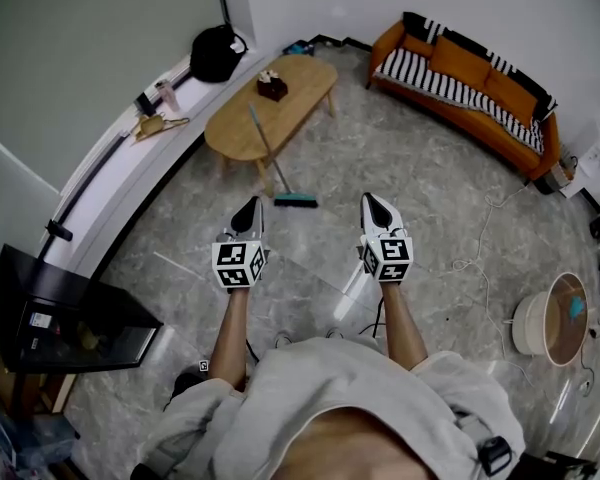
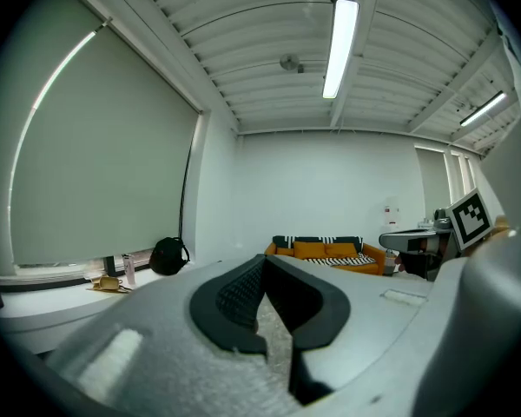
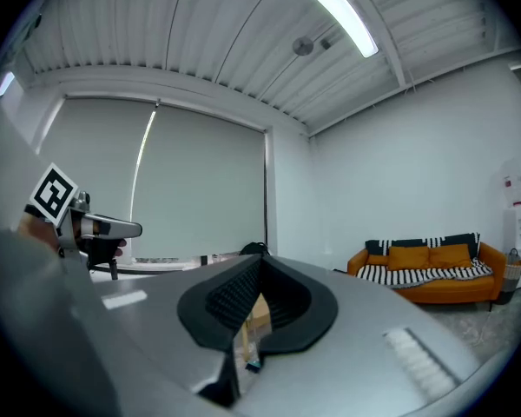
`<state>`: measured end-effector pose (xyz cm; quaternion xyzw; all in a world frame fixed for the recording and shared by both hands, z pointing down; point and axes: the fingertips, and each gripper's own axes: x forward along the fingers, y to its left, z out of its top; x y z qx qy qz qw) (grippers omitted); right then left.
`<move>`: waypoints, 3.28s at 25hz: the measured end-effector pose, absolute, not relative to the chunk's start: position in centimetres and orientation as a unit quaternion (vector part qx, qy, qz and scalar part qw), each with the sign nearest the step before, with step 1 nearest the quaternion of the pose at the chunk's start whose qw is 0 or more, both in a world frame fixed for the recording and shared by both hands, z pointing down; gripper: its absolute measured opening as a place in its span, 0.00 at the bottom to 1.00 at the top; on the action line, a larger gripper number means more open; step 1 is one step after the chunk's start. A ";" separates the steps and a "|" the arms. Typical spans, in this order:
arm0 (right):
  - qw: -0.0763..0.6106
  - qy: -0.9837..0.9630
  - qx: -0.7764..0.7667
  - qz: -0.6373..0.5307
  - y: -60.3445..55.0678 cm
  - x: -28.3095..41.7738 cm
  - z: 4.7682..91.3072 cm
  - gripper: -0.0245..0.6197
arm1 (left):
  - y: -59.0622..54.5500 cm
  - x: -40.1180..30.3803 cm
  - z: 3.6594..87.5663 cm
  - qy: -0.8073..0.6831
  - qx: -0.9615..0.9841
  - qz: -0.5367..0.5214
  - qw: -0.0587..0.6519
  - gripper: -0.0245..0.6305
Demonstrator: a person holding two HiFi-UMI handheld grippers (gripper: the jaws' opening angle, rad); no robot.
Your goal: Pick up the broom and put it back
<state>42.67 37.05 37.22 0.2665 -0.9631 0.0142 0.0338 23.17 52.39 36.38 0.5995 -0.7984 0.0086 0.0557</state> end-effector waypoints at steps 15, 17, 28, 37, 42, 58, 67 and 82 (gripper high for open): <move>0.049 -0.969 0.244 0.010 33.9 46.7 37.9 0.04 | 50.2 28.4 37.3 -0.811 0.581 0.007 0.068 0.04; 0.048 -0.970 0.236 0.013 33.5 46.5 38.1 0.04 | 50.2 28.4 37.6 -0.814 0.576 0.007 0.069 0.04; 0.049 -0.977 0.208 0.017 31.8 42.1 39.5 0.04 | 48.2 24.4 39.4 -0.818 0.570 0.000 0.082 0.04; 0.058 -0.970 0.238 0.014 26.5 35.3 38.9 0.04 | 41.7 16.0 38.4 -0.795 0.602 -0.005 0.075 0.04; 0.056 -0.967 0.247 0.004 24.7 30.6 37.8 0.04 | 39.5 10.8 37.4 -0.787 0.613 -0.010 0.071 0.04; 0.061 -0.957 0.284 -0.010 21.2 18.8 37.5 0.04 | 35.4 -2.3 37.8 -0.772 0.632 -0.014 0.069 0.04; 0.071 -0.955 0.288 -0.009 19.2 16.4 37.9 0.04 | 33.0 -4.3 39.4 -0.766 0.637 -0.016 0.087 0.04; 0.086 -0.967 0.238 0.012 7.4 7.1 40.9 0.04 | 22.9 -12.2 40.7 -0.791 0.603 -0.004 0.104 0.04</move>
